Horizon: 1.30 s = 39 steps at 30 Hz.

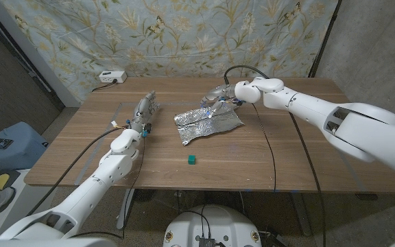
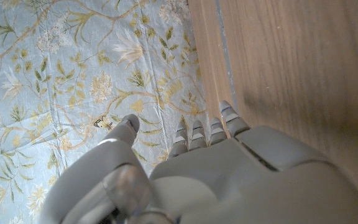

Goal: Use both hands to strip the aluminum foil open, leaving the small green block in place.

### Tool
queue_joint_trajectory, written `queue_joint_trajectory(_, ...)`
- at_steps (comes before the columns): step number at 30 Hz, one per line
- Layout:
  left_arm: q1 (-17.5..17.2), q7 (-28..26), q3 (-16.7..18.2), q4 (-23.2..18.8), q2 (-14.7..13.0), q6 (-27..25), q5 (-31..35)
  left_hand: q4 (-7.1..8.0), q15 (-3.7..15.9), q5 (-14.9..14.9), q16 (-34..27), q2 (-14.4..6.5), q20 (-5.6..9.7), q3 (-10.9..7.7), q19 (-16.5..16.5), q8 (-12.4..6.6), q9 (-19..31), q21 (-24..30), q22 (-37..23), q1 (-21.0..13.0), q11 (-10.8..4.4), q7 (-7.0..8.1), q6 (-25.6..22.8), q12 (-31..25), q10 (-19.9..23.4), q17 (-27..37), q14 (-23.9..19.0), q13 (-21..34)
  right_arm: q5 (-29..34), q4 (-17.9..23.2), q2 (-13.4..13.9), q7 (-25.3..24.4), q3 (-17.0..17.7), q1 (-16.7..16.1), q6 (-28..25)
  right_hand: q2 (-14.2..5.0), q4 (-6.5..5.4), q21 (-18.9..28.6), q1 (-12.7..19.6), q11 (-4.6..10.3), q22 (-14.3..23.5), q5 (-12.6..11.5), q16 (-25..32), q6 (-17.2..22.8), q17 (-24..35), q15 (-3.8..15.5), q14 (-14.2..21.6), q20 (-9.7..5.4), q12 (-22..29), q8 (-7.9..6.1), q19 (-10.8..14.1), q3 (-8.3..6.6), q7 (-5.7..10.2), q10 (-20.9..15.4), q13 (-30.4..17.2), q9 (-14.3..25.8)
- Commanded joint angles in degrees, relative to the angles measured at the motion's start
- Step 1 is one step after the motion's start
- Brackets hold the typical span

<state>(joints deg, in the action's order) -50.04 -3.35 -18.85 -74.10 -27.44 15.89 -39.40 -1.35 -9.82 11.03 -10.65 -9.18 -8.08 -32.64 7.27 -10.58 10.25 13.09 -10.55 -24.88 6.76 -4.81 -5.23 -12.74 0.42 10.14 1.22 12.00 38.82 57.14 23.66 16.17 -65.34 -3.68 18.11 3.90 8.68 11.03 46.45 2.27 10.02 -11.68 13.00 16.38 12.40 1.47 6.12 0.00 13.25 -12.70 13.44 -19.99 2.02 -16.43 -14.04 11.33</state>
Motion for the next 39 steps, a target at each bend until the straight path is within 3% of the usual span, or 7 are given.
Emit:
queue_joint_trajectory(1,0.7,1.5,-0.2,2.4,1.0,1.6,-0.5,-0.31,-0.16,0.4,-0.1,-0.4,-0.04,-0.20,0.2,-0.35,0.2,-0.2,-0.2,0.3,0.13,-0.06,-0.3,-0.3,0.4,0.2,-0.3,0.0,0.3,1.1,-0.7,0.9,-0.4,-0.3,-1.9,-0.25,0.07,0.1,0.5,-0.39,0.1,-0.5,0.4,0.4,0.1,-0.01,0.6,0.09,0.4,-0.24,0.0,-0.14,-0.18,-0.5,-0.3,0.3)
queue_joint_trajectory(27,-0.1,0.8,0.3,2.1,0.8,1.3,-1.0,-0.54,-0.22,0.4,0.0,-0.4,-0.12,-0.57,0.3,-0.34,0.3,-0.2,-0.2,0.4,0.23,-0.13,-0.5,-0.3,0.4,0.2,-0.4,0.0,0.5,-6.2,-4.7,-2.3,-3.3,1.6,-1.2,-0.69,0.34,0.5,1.9,0.18,0.1,-0.8,1.8,3.5,0.2,1.55,4.1,-0.57,1.5,-1.22,1.1,-0.28,0.41,-3.6,-0.9,0.5)
queue_joint_trajectory(39,1.0,1.3,0.0,3.6,1.5,1.3,-1.0,-0.62,-0.36,0.4,0.0,-0.5,-0.25,-0.76,0.4,-0.36,0.3,-0.2,-0.2,0.5,0.25,-0.11,-0.7,-0.4,0.6,0.2,-0.5,0.0,1.2,-4.9,-4.1,-3.4,-4.0,1.3,-2.9,-0.80,0.43,0.7,3.2,1.39,0.1,-1.1,3.1,8.4,0.5,2.62,7.5,-0.66,3.9,-2.61,1.9,-0.11,0.91,-9.3,-2.0,0.6)
